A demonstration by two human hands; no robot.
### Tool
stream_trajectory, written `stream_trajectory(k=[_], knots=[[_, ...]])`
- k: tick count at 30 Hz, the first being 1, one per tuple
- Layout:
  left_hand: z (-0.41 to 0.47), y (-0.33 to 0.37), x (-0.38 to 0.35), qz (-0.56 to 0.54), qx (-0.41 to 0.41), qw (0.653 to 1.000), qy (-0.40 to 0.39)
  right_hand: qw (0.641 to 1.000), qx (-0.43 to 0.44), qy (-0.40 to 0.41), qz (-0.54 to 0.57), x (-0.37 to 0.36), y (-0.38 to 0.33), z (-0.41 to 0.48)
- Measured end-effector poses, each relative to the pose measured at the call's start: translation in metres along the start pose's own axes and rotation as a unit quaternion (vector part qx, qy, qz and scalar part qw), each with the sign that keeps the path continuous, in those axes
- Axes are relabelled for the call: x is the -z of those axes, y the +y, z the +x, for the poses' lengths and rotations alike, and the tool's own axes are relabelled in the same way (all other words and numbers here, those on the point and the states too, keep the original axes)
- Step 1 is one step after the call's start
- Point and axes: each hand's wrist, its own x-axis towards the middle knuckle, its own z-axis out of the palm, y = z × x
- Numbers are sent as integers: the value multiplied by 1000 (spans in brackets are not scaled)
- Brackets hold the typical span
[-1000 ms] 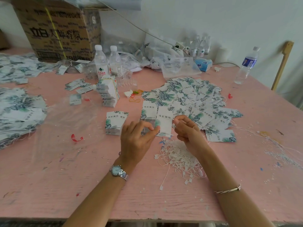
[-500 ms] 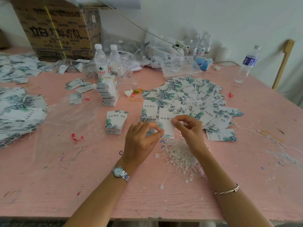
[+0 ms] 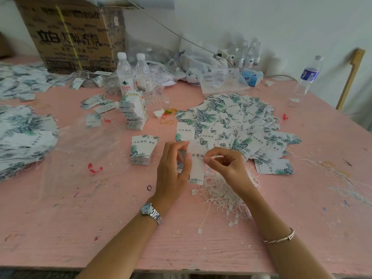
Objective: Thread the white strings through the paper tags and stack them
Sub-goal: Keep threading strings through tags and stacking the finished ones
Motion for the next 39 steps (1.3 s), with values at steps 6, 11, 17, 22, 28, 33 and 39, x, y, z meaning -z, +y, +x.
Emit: stream_trajectory(k=[6,11,17,22,28,33,39], knots=[[1,-3,-6,-156,158,975,1,1000,2,-26,-5,0,-3,-1],[4,-6,-5,-237,207,949,19,1000,17,-1,7,-4,-4,-2],[5,-2,-8,-284,218,934,12,991,14,111,73,-1,-5,3],[3,1,-10,-285,205,936,-15,993,-40,54,94,-2,-1,4],[2,6,-10,-296,206,932,-40,995,-49,19,91,-4,-1,4],[1,7,-11,-281,192,939,-55,992,-69,29,103,-5,2,4],[0,6,-10,-200,138,969,-41,990,-87,3,108,-4,5,5]])
